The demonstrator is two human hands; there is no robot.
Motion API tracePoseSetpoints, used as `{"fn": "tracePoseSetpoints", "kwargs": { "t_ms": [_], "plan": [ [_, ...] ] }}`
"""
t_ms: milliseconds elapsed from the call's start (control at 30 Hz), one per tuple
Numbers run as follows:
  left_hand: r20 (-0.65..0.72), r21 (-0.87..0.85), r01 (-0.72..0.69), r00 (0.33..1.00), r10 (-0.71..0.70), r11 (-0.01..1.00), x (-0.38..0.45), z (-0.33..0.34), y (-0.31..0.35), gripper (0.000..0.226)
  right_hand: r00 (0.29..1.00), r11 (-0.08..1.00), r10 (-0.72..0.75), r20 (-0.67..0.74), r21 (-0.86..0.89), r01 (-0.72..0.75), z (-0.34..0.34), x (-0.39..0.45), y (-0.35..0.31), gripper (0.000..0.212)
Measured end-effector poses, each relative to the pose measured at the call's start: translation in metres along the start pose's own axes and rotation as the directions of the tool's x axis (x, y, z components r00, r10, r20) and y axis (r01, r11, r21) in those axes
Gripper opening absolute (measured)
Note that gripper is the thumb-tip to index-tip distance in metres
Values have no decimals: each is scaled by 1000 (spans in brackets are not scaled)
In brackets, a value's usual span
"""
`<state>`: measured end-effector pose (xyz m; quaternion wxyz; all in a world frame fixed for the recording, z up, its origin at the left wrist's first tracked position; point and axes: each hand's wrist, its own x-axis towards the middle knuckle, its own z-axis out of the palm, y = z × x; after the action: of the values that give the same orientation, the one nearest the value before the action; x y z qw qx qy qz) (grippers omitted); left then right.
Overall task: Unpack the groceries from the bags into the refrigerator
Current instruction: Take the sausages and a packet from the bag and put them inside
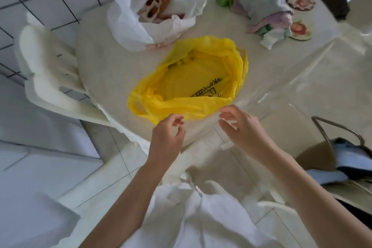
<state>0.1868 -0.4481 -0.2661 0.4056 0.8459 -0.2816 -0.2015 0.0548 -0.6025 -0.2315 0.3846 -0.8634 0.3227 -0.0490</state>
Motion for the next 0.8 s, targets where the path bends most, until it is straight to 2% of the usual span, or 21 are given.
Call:
{"fn": "tracePoseSetpoints", "kwargs": {
  "t_ms": [200,267,400,667,800],
  "plan": [
    [-114,-8,41,993,-42,999,64,7,6,27,997,997,-74,22,21,73,-19,91,6,30],
    [-149,-21,67,986,-70,997,88,10,10,35,994,996,-83,68,32,81,-26,123,10,29],
    [-219,-35,134,966,-138,990,141,18,22,36,976,994,-110,190,10,111,-45,187,18,30],
    [-285,129,146,953,-104,981,250,30,53,32,920,951,-283,271,-46,306,-91,326,19,28],
    [-268,212,166,958,-106,963,299,25,60,31,884,912,-353,307,-97,398,-101,387,15,27]
  ]
}}
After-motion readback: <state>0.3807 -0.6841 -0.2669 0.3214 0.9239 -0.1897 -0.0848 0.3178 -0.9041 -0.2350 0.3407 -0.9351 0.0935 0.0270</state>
